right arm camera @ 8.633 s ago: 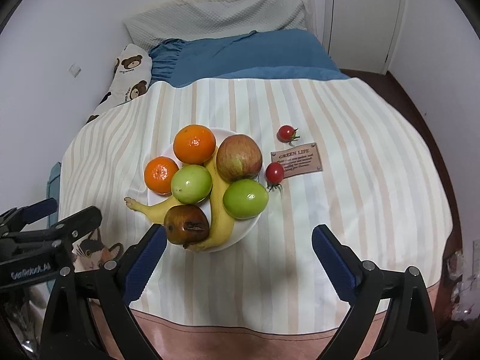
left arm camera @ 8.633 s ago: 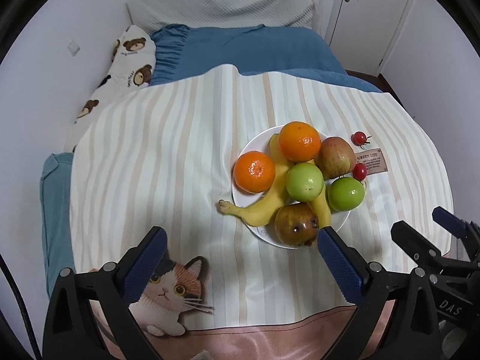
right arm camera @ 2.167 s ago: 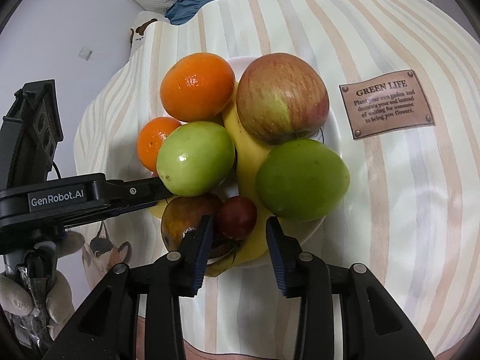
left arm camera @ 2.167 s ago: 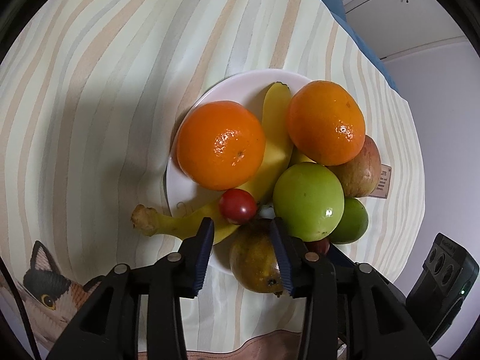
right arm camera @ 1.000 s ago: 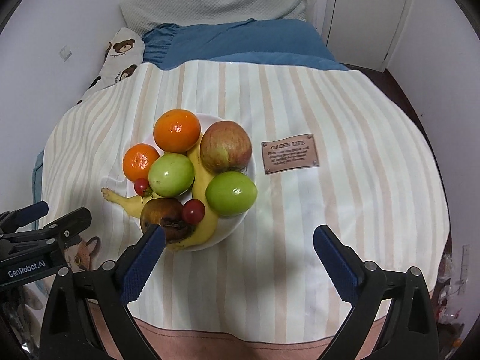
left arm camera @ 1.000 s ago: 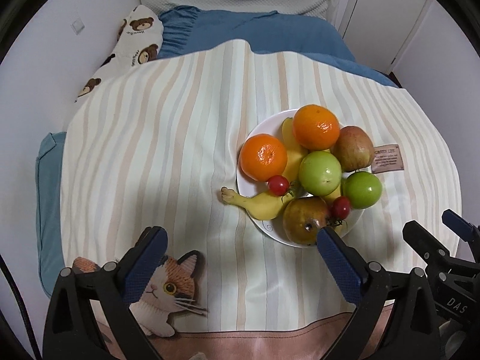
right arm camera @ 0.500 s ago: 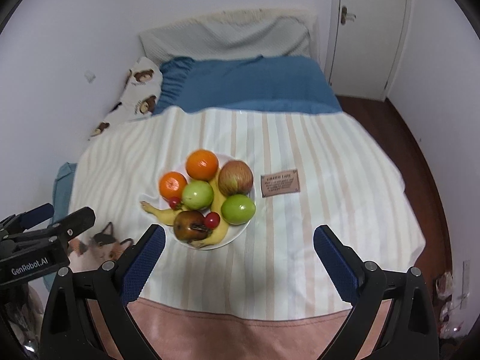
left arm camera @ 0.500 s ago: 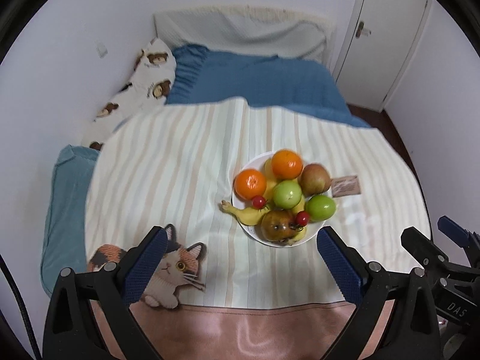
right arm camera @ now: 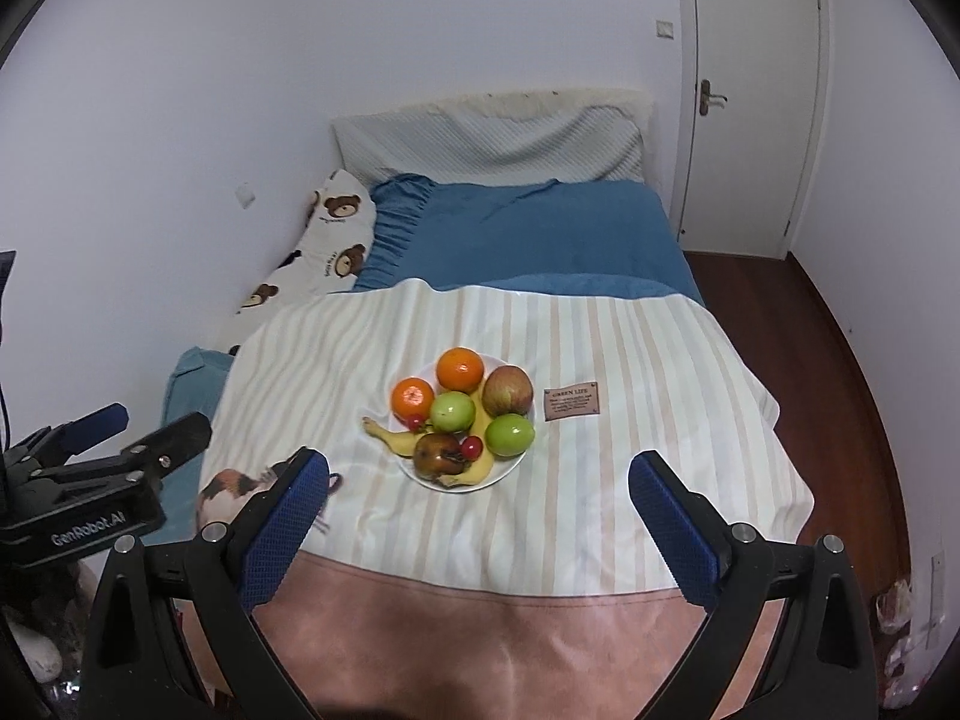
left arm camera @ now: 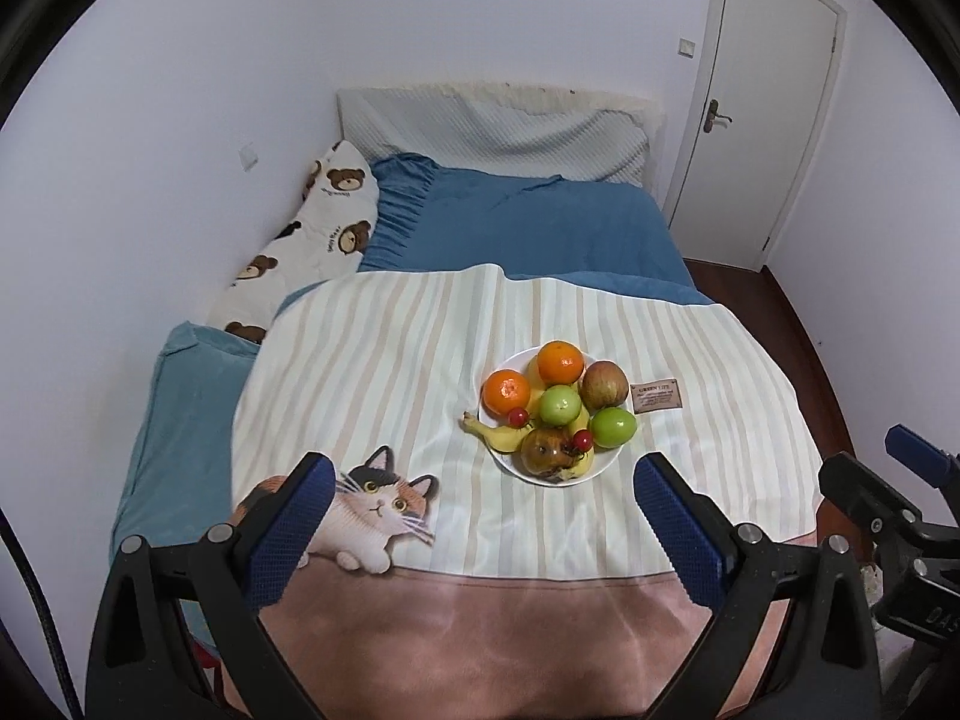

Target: Organize fruits

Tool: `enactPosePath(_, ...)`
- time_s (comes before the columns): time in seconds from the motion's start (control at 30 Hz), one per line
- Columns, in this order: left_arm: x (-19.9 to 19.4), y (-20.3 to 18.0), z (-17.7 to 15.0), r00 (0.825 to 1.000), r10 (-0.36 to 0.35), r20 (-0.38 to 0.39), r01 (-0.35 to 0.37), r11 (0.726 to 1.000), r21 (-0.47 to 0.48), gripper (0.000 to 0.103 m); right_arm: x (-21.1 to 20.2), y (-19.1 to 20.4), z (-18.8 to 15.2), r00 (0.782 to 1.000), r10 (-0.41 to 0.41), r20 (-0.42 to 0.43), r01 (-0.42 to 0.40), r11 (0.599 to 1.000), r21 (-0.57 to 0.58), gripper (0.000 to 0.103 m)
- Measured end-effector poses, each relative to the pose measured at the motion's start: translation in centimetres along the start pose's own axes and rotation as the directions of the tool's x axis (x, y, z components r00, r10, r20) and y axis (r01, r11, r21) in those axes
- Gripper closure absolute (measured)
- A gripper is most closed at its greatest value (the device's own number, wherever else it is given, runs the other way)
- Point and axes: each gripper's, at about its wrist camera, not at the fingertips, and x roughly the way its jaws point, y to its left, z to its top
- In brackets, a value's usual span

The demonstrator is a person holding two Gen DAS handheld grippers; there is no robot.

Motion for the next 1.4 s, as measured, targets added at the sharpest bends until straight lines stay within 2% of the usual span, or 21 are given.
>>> enactPosePath(0.3, -3.1, -0.6, -1.4, 0.999, 0.02, 0.028, -0.02, 1.0, 0.008, 0.001, -3.4, 0.5, -0.9, 1.0, 0.005, 0.012, -0.005, 1.0, -0.008, 0.001)
enactPosePath(0.7, -3.3, -0.7, -2.0, 1.0, 0.009, 0.029, -0.009, 1.0, -0.008, 0.001, -3.6, 0.0, -1.0, 0.999, -0.023, 0.024, 0.023, 1.0, -0.005, 0.001)
enactPosePath(0.8, -2.4, -0.7, -2.1, 1.0, -0.003, 0.026, 0.003, 1.0, -0.018, 0.001, -2.9, 0.0, -1.2, 0.999, -0.041, 0.03, 0.041, 0.999, -0.008, 0.0)
enactPosePath(1.07, 1.4, -1.2, -1.9, 0.999, 0.048, 0.014, -0.048, 0.999, 0.005, 0.001, 1.6, -0.8, -1.2, 0.998, -0.064, 0.015, 0.064, 0.998, -0.001, 0.0)
enactPosePath(1.4, 5.9, -0.9, -1.5, 0.997, 0.073, -0.014, -0.073, 0.997, 0.001, 0.001, 6.1, -1.2, -0.4, 0.996, -0.088, 0.007, 0.088, 0.996, -0.003, 0.0)
